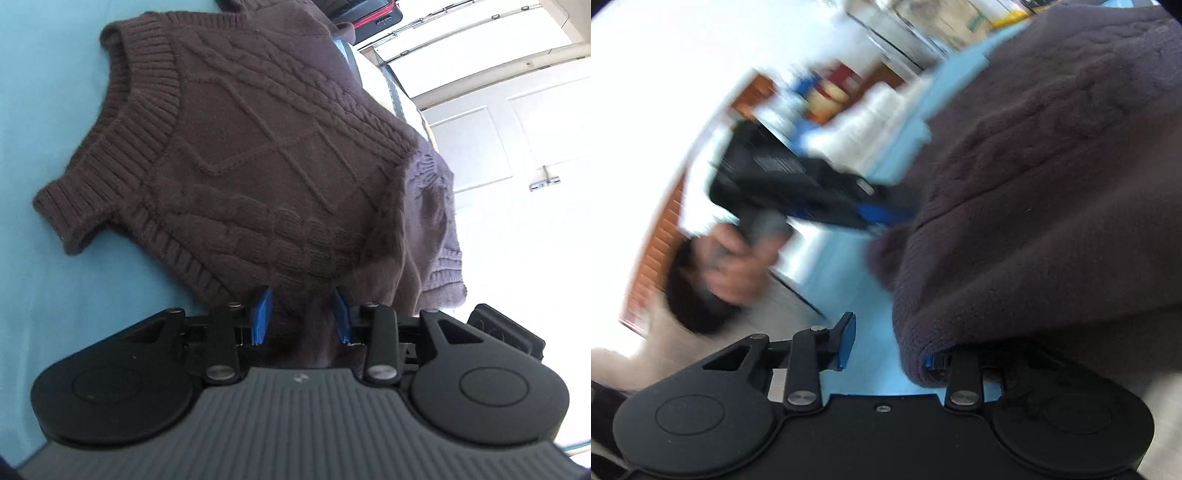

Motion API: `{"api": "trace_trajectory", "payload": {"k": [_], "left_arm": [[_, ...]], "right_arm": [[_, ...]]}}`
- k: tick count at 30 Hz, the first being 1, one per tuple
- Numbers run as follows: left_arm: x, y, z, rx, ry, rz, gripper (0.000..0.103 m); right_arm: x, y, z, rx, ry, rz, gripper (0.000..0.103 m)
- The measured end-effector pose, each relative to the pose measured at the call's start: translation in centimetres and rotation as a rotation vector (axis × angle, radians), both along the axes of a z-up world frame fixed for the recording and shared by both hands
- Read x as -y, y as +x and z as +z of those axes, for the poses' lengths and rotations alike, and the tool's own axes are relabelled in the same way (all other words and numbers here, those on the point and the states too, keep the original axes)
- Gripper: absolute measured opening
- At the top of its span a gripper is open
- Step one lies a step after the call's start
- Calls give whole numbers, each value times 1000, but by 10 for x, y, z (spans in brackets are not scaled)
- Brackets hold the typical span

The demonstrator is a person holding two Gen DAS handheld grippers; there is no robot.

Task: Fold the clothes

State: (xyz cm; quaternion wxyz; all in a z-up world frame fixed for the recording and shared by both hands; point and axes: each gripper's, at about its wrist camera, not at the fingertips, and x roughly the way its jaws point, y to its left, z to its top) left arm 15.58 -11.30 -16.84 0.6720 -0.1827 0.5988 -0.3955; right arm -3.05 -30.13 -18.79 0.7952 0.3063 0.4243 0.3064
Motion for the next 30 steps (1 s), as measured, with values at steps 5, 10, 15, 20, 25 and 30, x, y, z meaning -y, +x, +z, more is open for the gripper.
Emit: {"api": "trace_trajectory", "payload": {"k": [5, 10, 15, 20, 25, 30], "left_arm": [[2, -4, 10, 50, 9, -39, 35], [-2, -5, 27, 99, -63, -62, 35], [9, -11, 36, 128, -111, -116, 44], [27, -13, 25, 133, -28, -157, 46], [35, -17, 18, 142, 16, -197, 46], [43, -21, 11, 184, 37, -231, 46]], "right_arm": [[7, -6, 16, -51, -82, -20, 45], [28, -21, 58, -40, -201, 17, 51], [83, -47, 99, 45, -233, -30, 66], [157, -48, 91, 49, -227, -373, 69], [238, -46, 49, -28, -167, -761, 69], [267, -20, 17, -18, -169, -856, 72]]}}
